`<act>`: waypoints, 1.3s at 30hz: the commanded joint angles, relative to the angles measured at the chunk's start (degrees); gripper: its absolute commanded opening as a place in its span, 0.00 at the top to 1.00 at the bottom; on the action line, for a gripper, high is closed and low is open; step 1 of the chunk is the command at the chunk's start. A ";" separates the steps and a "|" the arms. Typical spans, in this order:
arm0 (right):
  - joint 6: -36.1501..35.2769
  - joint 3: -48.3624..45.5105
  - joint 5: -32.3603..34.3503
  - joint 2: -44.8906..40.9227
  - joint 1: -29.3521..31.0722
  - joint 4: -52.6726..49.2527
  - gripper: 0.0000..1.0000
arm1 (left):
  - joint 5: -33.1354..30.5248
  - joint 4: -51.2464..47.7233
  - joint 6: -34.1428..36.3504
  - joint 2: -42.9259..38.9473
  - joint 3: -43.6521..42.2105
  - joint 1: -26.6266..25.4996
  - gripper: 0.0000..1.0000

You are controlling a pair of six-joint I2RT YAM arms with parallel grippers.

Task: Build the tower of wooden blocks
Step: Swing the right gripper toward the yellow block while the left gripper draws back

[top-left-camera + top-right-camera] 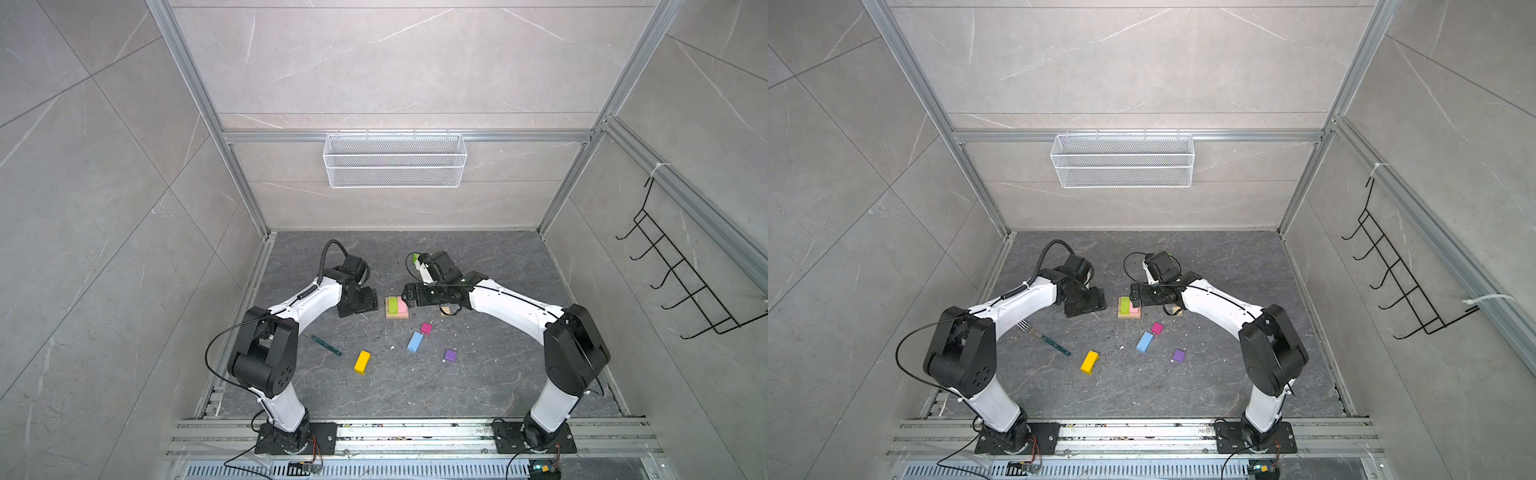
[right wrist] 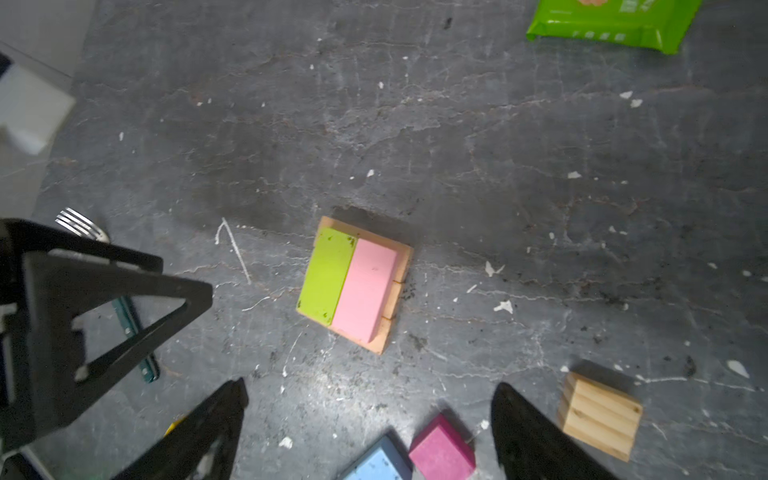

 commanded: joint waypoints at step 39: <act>-24.88 9.29 3.32 15.69 28.06 -3.36 0.11 | 17.01 -7.08 -0.13 -24.24 -14.81 23.20 0.02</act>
